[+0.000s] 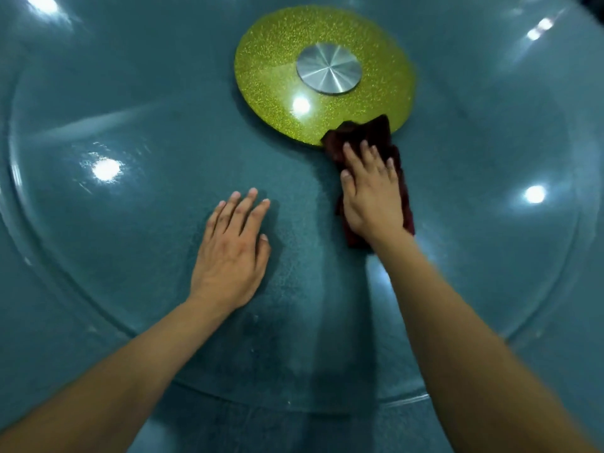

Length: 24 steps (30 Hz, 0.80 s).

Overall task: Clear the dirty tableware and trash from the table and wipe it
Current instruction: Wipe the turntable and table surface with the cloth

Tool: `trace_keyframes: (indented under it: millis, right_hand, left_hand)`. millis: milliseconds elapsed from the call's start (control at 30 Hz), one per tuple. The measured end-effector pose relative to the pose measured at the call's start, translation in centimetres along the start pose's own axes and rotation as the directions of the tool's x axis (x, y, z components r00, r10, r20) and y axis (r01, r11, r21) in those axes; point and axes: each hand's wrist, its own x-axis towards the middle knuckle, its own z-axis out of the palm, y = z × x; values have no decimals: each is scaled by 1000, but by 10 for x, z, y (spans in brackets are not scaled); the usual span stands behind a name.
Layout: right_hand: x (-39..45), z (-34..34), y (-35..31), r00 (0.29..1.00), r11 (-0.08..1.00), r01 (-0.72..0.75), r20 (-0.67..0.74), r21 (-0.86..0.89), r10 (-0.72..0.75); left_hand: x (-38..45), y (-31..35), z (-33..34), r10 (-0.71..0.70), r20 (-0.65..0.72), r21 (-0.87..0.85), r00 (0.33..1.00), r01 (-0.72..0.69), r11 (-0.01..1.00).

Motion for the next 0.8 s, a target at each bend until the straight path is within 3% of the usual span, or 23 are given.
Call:
trace_keyframes:
  millis: [233, 400, 467, 533, 667, 733, 800]
  right_hand:
    - [-201, 21, -107, 966, 968, 236, 89, 89, -244]
    - [-221, 20, -111, 941, 942, 311, 100, 127, -324]
    - [-204, 11, -79, 974, 973, 209, 70, 102, -216]
    - [-180, 2, -28, 1000, 1000, 3, 0, 15, -3]
    - [-112, -16, 45, 905, 909, -417, -76, 18, 417]
    - [-73, -12, 39, 886, 890, -455, -85, 38, 457]
    - [-34, -3, 10, 941, 944, -328, -84, 24, 329]
  left_hand:
    - [10, -36, -8, 81, 19, -20, 997, -81, 997]
    - [22, -67, -19, 108, 78, 0, 991, -109, 994]
    - [26, -72, -23, 97, 88, 11, 991, -98, 995]
    - [26, -73, -24, 69, 80, 16, 994, -70, 997]
    - [25, -74, -20, 11, 69, 7, 998, -11, 1000]
    - [26, -76, -21, 5, 64, -5, 998, -4, 1000]
    - [25, -76, -22, -10, 64, -13, 998, 10, 1000]
